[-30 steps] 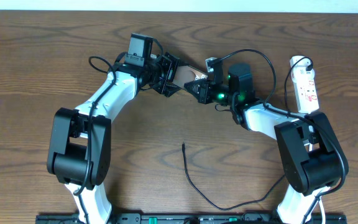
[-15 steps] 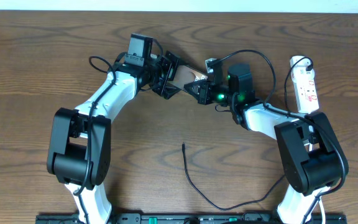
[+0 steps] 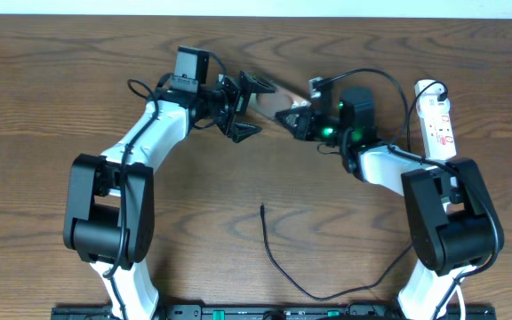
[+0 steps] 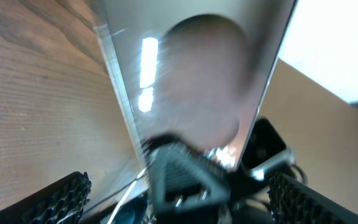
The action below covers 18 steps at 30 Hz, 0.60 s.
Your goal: Plug charger to phone and switch on socket
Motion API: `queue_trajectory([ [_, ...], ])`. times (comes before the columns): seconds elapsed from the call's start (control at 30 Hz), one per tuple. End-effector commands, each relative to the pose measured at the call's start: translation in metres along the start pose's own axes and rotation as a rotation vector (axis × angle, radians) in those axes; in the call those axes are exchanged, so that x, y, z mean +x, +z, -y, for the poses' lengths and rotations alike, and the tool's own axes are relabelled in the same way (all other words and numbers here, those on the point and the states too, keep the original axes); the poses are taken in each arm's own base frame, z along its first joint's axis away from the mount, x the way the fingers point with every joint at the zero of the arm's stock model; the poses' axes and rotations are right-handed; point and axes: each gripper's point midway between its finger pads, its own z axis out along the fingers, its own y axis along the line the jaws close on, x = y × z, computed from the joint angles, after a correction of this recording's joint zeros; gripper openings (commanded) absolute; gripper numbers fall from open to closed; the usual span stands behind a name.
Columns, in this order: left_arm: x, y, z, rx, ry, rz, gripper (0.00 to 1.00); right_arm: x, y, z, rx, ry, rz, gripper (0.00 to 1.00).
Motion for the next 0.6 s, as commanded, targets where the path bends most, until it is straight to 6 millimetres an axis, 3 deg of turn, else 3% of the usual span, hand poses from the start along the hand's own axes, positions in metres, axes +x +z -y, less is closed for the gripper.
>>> queue_trajectory([
  [0.0,0.015,-0.011,0.017,0.066,0.078,-0.113,0.93,-0.027,-0.013,0.004,-0.024,0.205,0.066,0.01],
  [0.07,0.016,-0.016,0.023,0.098,0.115,-0.137,0.93,-0.042,-0.022,0.006,-0.048,0.403,0.106,0.01],
  [0.17,0.009,-0.023,0.031,0.134,0.166,-0.120,0.93,-0.044,-0.025,-0.001,-0.104,0.697,0.082,0.01],
  [0.37,-0.009,-0.031,0.042,0.171,0.220,-0.044,0.93,-0.038,-0.017,-0.046,-0.243,1.025,-0.045,0.01],
  [0.57,-0.033,-0.031,0.039,0.138,0.198,0.096,0.93,-0.038,-0.010,-0.089,-0.362,0.983,-0.070,0.01],
])
